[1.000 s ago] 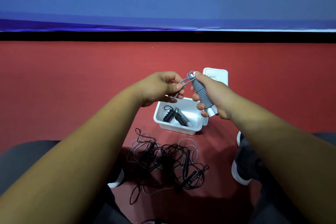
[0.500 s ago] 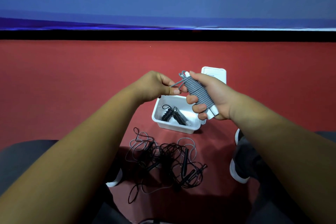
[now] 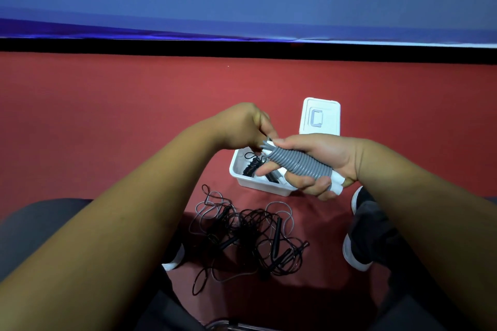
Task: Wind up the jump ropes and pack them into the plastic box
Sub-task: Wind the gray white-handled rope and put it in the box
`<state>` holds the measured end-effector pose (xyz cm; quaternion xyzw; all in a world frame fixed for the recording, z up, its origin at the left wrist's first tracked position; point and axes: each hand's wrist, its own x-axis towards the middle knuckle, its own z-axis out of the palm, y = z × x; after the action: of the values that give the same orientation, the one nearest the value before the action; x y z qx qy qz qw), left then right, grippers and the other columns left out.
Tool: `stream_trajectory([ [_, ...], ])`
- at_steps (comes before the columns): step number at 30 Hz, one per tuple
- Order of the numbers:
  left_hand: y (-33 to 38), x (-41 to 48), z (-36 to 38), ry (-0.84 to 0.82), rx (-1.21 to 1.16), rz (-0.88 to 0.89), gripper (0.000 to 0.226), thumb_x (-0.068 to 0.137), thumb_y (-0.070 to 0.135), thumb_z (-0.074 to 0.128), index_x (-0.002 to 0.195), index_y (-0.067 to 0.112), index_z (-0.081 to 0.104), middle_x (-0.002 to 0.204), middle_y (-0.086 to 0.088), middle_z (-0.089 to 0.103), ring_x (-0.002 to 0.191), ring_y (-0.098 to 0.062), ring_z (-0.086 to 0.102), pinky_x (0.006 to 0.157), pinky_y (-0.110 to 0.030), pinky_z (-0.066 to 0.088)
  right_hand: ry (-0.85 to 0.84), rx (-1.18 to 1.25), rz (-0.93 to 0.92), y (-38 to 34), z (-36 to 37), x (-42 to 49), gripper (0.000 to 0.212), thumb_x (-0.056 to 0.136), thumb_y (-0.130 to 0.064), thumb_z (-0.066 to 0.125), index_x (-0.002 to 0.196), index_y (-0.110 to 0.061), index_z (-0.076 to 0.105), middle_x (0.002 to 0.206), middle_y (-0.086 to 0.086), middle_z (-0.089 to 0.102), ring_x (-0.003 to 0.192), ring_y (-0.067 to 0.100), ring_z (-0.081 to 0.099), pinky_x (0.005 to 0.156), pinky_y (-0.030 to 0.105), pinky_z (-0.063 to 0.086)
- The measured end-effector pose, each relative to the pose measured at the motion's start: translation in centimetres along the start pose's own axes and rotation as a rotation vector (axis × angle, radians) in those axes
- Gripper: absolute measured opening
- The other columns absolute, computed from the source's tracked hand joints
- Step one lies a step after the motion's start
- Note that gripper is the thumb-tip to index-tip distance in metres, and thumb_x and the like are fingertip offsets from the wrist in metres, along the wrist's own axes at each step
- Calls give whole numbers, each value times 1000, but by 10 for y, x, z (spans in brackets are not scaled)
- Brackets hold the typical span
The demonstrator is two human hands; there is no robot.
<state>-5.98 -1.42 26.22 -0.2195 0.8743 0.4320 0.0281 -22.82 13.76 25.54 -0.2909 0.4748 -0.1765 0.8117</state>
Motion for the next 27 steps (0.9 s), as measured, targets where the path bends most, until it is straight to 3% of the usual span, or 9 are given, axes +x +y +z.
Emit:
stream_trajectory([
  [3,6,3,-3,54,94,-6,35,75,4,76,90,34,86,81,19,67,76,-5,63,76,-24,52,94,-50,15,-2,6,1,67,98,-68,46,144,-24,66,80,10,66,42,14,50,43,26,50],
  [5,8,4,-3,82,149,-7,36,73,6,74,92,35,85,88,14,69,81,-7,65,82,-29,55,199,-71,55,-2,10,3,69,98,-71,48,124,-14,77,92,9,75,47,14,53,45,26,50],
  [9,10,8,-4,184,185,8,30,78,6,79,97,29,86,95,7,70,88,-12,67,87,-30,54,324,-33,25,0,6,11,75,92,-72,62,124,-5,68,108,10,64,60,18,56,52,31,54],
  [13,7,9,-7,190,202,48,35,87,2,73,112,24,82,103,5,68,92,-11,67,92,-26,52,421,24,-48,-1,6,14,56,100,-64,59,141,-26,57,89,3,64,59,19,60,58,36,57],
  [17,4,12,-10,182,-35,-18,36,95,-5,62,119,16,76,106,2,76,99,-14,75,99,-25,56,513,38,-81,-2,4,12,49,104,-61,55,139,-28,59,76,-2,62,56,18,57,60,35,56],
  [21,3,13,-1,269,-330,-38,22,98,-9,62,110,5,72,100,-19,76,88,-26,76,88,-32,63,564,39,-109,-1,4,12,49,102,-64,55,134,-28,64,83,1,61,60,19,58,61,40,61],
  [25,3,15,12,393,-412,-100,16,93,0,73,104,10,76,96,-13,80,79,-11,71,72,-25,57,633,100,-154,0,3,19,48,101,-69,53,126,-30,65,92,6,62,62,20,59,64,51,65],
  [27,2,15,18,425,-495,-148,12,90,7,79,100,14,78,95,-7,81,80,-7,70,72,-24,54,656,144,-176,0,3,21,49,100,-72,51,124,-31,64,95,7,63,60,20,59,68,53,65],
])
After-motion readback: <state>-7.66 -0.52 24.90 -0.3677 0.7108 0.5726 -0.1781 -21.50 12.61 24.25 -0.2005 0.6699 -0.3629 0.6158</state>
